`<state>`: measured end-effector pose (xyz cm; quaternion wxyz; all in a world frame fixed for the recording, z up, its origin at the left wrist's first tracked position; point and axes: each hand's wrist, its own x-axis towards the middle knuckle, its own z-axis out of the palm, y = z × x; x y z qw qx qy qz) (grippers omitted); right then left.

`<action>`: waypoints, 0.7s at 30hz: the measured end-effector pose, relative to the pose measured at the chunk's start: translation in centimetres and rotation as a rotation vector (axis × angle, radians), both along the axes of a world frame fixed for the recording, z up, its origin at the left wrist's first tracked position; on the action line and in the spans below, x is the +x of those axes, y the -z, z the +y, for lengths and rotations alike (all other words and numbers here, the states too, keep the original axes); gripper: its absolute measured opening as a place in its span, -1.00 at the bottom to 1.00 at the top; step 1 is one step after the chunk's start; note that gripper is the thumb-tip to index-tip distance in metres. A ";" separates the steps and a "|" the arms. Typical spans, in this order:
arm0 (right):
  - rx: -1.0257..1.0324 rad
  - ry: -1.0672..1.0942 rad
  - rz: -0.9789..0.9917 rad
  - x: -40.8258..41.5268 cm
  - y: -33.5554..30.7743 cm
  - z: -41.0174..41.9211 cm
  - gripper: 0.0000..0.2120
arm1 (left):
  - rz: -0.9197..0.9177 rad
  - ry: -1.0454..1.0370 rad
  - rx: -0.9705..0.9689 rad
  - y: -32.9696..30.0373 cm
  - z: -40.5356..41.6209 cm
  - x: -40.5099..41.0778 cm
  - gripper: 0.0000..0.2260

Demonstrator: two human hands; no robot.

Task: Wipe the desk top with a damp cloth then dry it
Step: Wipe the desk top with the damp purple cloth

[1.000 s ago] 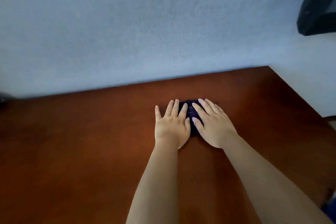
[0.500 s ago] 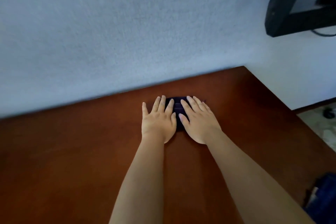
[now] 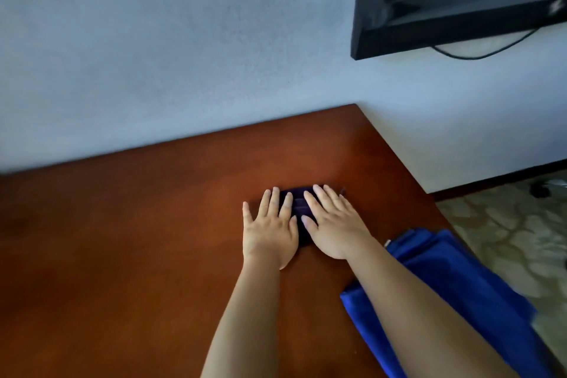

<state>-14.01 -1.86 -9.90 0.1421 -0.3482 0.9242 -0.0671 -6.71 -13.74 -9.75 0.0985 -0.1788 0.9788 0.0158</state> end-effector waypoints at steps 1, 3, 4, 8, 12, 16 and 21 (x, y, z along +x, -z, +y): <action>0.010 0.001 -0.014 0.2 0.0 1.1 -0.46 | -0.001 0.001 0.004 0.0 1.1 0.3 -0.52; 0.017 0.005 -0.026 0.1 0.0 3.2 -0.46 | -0.002 -0.002 0.015 -0.1 3.3 0.3 -0.52; 0.016 0.003 -0.030 -0.2 0.1 3.8 -0.46 | -0.002 -0.002 0.019 -0.1 4.1 0.1 -0.52; 0.001 0.010 -0.011 -2.6 0.3 4.8 -0.46 | 0.010 0.013 0.012 0.1 5.0 -2.2 -0.52; 0.000 0.049 0.020 -6.3 0.5 4.8 -0.46 | 0.033 0.060 0.004 0.3 4.6 -6.2 -0.52; 0.011 0.071 0.051 -9.9 0.5 4.4 -0.46 | 0.067 0.091 0.021 0.6 4.1 -10.1 -0.52; 0.022 0.083 0.087 -14.0 0.2 3.3 -0.47 | 0.101 0.118 0.048 0.9 2.5 -14.6 -0.51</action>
